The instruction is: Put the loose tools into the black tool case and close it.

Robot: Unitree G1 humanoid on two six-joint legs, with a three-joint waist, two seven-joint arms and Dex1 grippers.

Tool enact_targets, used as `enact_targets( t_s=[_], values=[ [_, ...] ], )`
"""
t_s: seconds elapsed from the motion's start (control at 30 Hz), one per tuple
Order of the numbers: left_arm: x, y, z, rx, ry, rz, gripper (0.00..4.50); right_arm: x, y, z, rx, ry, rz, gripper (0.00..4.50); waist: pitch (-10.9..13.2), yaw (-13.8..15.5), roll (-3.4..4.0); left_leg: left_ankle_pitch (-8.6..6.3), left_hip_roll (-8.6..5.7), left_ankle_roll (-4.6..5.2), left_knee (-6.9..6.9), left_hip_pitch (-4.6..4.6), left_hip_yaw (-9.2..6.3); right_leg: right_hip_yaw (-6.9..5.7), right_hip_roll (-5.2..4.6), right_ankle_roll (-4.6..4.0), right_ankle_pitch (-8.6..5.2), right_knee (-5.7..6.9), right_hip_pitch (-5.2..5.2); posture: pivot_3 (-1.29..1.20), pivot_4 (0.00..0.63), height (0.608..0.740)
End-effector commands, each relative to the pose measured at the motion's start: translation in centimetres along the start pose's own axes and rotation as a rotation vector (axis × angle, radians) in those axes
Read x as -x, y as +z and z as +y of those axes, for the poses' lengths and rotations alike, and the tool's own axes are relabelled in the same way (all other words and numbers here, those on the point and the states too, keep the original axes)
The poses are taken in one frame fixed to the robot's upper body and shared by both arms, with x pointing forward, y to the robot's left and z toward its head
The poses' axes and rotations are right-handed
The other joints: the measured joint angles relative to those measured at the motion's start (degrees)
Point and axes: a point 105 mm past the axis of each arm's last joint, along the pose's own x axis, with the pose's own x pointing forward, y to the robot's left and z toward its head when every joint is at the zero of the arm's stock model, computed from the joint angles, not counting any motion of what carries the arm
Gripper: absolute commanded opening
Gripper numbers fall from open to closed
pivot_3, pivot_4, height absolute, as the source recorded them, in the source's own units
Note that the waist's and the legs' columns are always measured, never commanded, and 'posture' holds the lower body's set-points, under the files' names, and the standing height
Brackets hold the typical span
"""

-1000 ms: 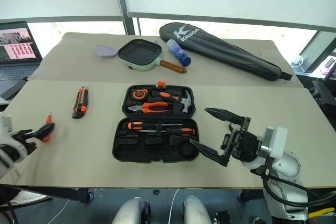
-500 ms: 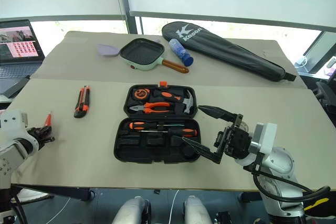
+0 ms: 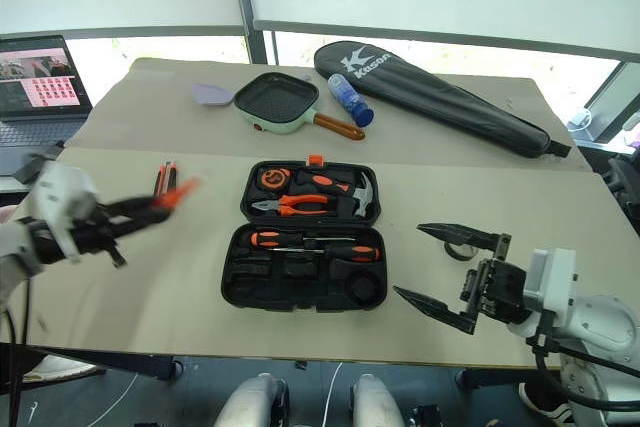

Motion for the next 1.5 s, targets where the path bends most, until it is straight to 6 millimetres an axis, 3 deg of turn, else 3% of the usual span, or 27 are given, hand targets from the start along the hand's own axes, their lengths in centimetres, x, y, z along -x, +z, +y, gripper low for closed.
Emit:
enact_targets(
  t_s=[0.03, 0.27, 0.7, 1.0, 1.5],
  values=[
    [-4.7, 0.8, -2.2, -0.127, -0.265, 0.048, 0.47, 0.3, 0.0, -0.2, 0.004, 0.012, 0.028, 4.50, 0.0, 0.4, -0.03, 0.03, -0.09, 0.04, 0.02, -0.06, 0.01, -0.01, 0.13, 0.03, 0.00, 0.00, -0.02, 0.00, 0.150, 0.740],
    [-8.0, 0.7, -2.4, -0.139, -0.352, 0.158, 0.47, -0.4, 0.3, 0.1, 0.004, 0.014, 0.023, 4.50, 0.1, -0.4, -0.10, 0.05, 0.01, 0.11, 0.10, -0.23, -0.19, 0.11, 0.53, 0.11, -0.01, 0.09, -0.11, 0.00, 0.150, 0.740],
    [-7.7, -2.4, -2.6, -0.173, -0.371, 0.326, 0.47, -0.2, 0.5, 0.8, 0.011, -0.024, 0.009, 4.50, 0.1, -0.5, -0.11, 0.05, 0.00, 0.11, 0.12, -0.17, -0.23, 0.09, 0.50, 0.13, -0.03, 0.15, -0.05, 0.00, 0.150, 0.740],
    [-9.0, -2.2, -3.2, -0.153, -0.356, 0.313, 0.47, -0.8, 0.8, 0.7, 0.006, -0.015, -0.001, 4.50, 0.1, -0.4, -0.11, 0.05, 0.00, 0.11, 0.21, -0.11, -0.24, 0.09, 0.50, 0.14, -0.03, 0.20, 0.02, 0.00, 0.150, 0.740],
    [-10.5, -2.8, -3.1, -0.205, -0.380, 0.431, 0.47, -1.9, 0.9, 0.6, -0.011, -0.004, -0.024, 4.50, 0.0, 0.6, -0.07, 0.05, -0.02, 0.11, 0.38, -0.07, -0.24, 0.08, 0.51, 0.14, -0.03, 0.25, 0.12, 0.00, 0.150, 0.740]
  ],
)
